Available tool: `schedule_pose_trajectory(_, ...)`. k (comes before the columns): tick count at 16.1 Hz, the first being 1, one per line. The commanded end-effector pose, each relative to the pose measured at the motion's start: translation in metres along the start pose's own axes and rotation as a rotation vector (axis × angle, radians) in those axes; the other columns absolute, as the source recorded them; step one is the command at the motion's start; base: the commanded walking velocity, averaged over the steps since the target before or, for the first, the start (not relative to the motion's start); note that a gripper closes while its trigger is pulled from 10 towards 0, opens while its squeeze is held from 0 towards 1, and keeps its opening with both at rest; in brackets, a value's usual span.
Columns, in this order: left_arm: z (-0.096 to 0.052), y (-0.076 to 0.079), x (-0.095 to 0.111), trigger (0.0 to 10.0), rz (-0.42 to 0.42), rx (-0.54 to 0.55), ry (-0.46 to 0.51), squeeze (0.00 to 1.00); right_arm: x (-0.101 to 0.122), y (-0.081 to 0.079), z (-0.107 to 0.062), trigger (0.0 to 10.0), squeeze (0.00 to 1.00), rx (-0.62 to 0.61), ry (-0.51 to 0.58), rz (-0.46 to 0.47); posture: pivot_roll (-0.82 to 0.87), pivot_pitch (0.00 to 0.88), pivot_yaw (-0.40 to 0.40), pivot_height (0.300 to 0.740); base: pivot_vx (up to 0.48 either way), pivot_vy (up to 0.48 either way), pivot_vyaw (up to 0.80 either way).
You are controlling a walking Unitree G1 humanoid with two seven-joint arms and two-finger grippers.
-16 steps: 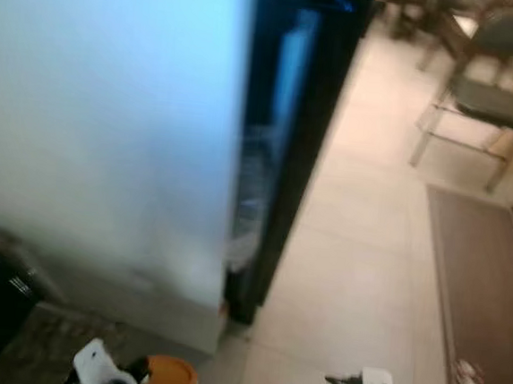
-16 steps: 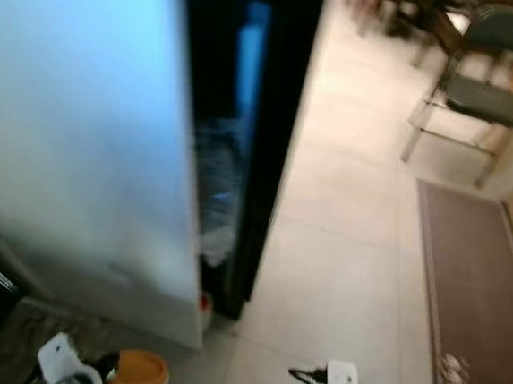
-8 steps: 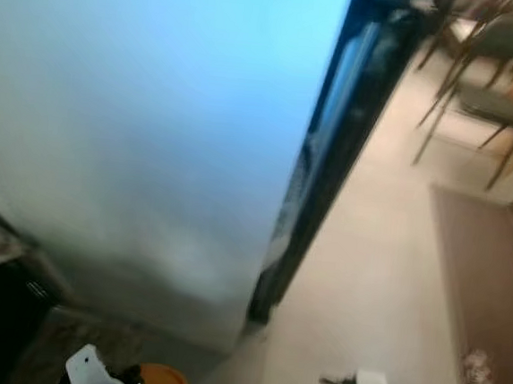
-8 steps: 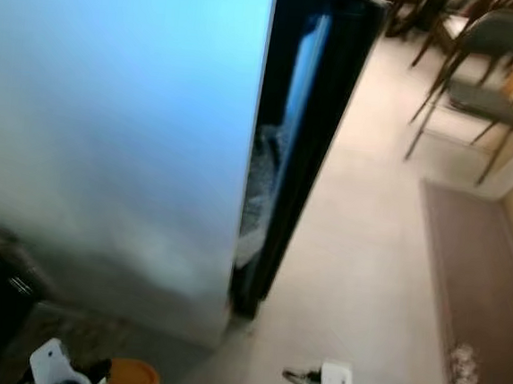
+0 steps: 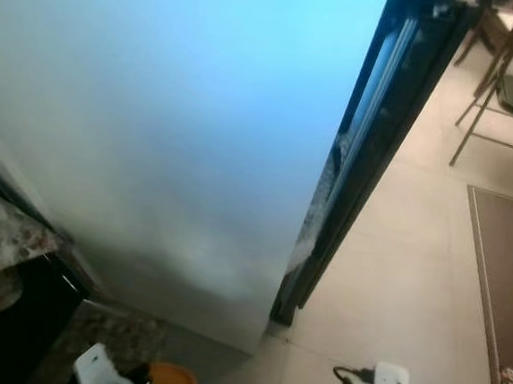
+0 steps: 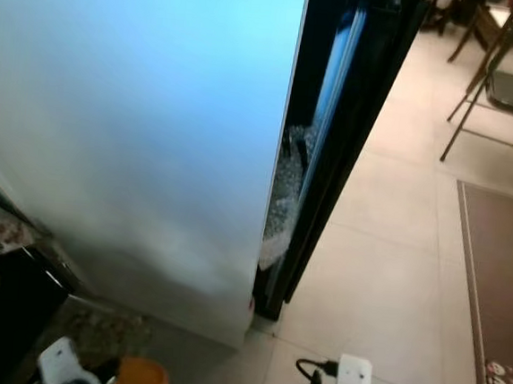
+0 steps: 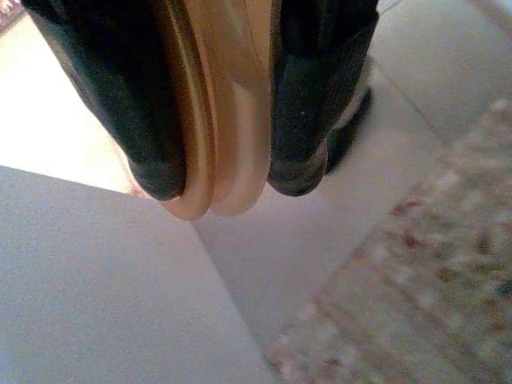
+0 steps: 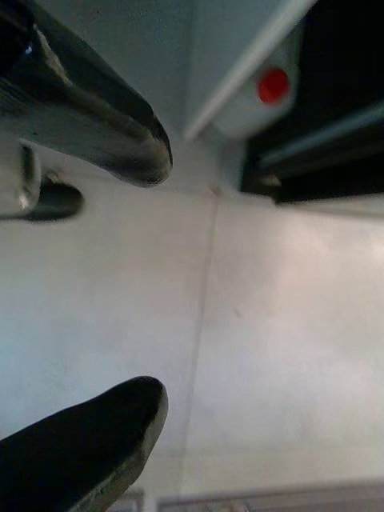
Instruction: Restocking fridge
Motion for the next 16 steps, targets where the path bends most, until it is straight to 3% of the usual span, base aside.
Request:
schedule_pose_trajectory(1, -0.001, -0.006, -0.006, 10.0, 0.011, 0.015, -0.015, 0.0, 0.072, -0.006, 0.014, 10.0, 0.0, 0.009, 0.211, -0.018, -0.14, 0.072, -0.017, 0.74, 0.0, 0.0, 0.0)
schedule_pose_trajectory(2, -0.001, -0.006, -0.006, 10.0, 0.012, 0.017, -0.015, 0.0, 0.113, -0.005, 0.013, 10.0, 0.0, 0.0, 0.364, -0.035, -0.14, 0.075, -0.018, 0.74, 0.0, 0.0, 0.0)
schedule_pose_trajectory(5, -0.002, -0.008, -0.005, 10.0, 0.018, 0.023, -0.014, 0.0, 0.153, -0.007, 0.003, 10.0, 0.0, 0.027, 0.538, -0.035, -0.15, 0.077, -0.016, 0.74, 0.0, 0.0, 0.0)
schedule_pose_trajectory(7, -0.002, -0.008, -0.005, 10.0, 0.017, 0.021, -0.012, 0.0, 0.17, -0.011, -0.001, 10.0, 0.0, 0.05, 0.597, -0.032, -0.15, 0.076, -0.014, 0.74, 0.0, 0.0, 0.0)
schedule_pose_trajectory(8, -0.002, -0.008, -0.004, 10.0, 0.023, 0.019, -0.009, 0.0, 0.193, -0.023, -0.01, 10.0, 0.0, 0.09, 0.686, -0.055, -0.15, 0.074, -0.014, 0.74, 0.0, 0.0, 0.0)
schedule_pose_trajectory(10, -0.002, -0.009, -0.003, 10.0, 0.026, 0.02, -0.005, 0.0, 0.208, -0.036, -0.021, 10.0, 0.0, 0.138, 0.746, -0.008, -0.15, 0.077, -0.011, 0.74, 0.0, 0.0, 0.0)
schedule_pose_trajectory(14, -0.002, -0.009, -0.003, 10.0, 0.034, 0.021, -0.004, 0.0, 0.223, -0.083, -0.032, 10.0, 0.0, 0.369, 0.758, -0.002, -0.15, 0.079, -0.007, 0.74, 0.0, 0.0, 0.0)
schedule_pose_trajectory(15, -0.002, -0.009, -0.003, 10.0, 0.039, 0.019, -0.005, 0.0, 0.226, -0.105, -0.038, 10.0, 0.0, 0.478, 0.734, -0.022, -0.15, 0.079, -0.01, 0.74, 0.0, 0.0, 0.0)
schedule_pose_trajectory(16, -0.002, -0.009, -0.003, 10.0, 0.042, 0.019, -0.005, 0.0, 0.224, -0.113, -0.041, 10.0, 0.0, 0.523, 0.724, -0.056, -0.15, 0.081, -0.012, 0.74, 0.0, 0.0, 0.0)
Point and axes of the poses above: a point about 5 cm out from each wrist's last joint towards the gripper, its own z axis pointing out of the wrist towards the gripper, its own x axis along the axis of the wrist's last joint, y = z × x, the point moved 5 cm from there along z, pointing out of the wrist towards the gripper, and after that the axes turned 8 degrees about z, right-handed, at the moved point
